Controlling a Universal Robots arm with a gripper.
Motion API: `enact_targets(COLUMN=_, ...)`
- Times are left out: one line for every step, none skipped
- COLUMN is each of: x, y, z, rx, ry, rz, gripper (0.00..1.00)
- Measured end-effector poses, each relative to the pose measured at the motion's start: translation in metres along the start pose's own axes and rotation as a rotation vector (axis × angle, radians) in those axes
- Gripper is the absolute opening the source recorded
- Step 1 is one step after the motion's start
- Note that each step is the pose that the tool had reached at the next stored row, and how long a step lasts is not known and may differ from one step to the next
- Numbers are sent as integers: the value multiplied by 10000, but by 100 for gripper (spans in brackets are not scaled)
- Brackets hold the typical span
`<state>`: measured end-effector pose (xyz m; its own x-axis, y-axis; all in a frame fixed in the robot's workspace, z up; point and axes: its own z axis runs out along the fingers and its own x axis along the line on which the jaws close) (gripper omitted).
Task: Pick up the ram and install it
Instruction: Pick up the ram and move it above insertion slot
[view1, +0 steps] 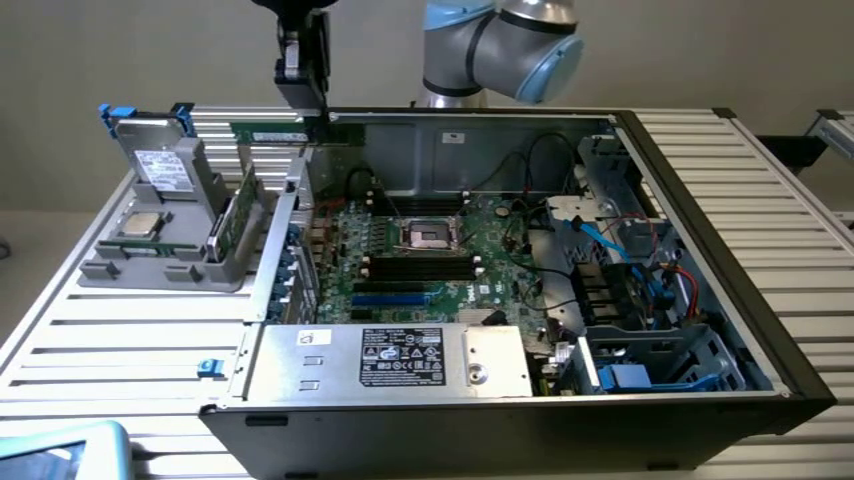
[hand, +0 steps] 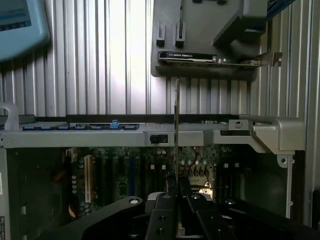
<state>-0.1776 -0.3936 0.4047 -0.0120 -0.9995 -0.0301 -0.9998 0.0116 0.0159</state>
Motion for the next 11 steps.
enact_targets(x=0, y=-45, z=-1, rx=-1, ry=0, rz=-3, gripper=13)
enact_targets(x=-1, y=-90, z=-1, rx=-4, ry=0, rz=-6, gripper=13)
enact_targets(x=-1, y=-135, z=-2, rx=-6, ry=2, rz=-9, gripper=13)
enact_targets(x=-2, y=-183, z=-3, rx=-9, ry=4, rz=-10, gripper=13)
enact_targets(x=-3, y=-227, z=-4, rx=-10, ry=11, rz=-10, gripper=13)
enact_targets(x=-3, y=-273, z=-4, rx=-10, ry=21, rz=-12, gripper=13)
enact_targets(x=-4, y=-319, z=-4, rx=-11, ry=43, rz=-11, gripper=13)
enact_targets(x=-4, y=-364, z=-5, rx=-11, ry=80, rz=-10, gripper=13)
enact_targets(x=-4, y=-407, z=-5, rx=-12, ry=126, rz=-9, gripper=13)
enact_targets(x=-4, y=-457, z=-5, rx=-12, ry=182, rz=-9, gripper=13)
enact_targets(x=-4, y=-501, z=-6, rx=-13, ry=233, rz=-8, gripper=13)
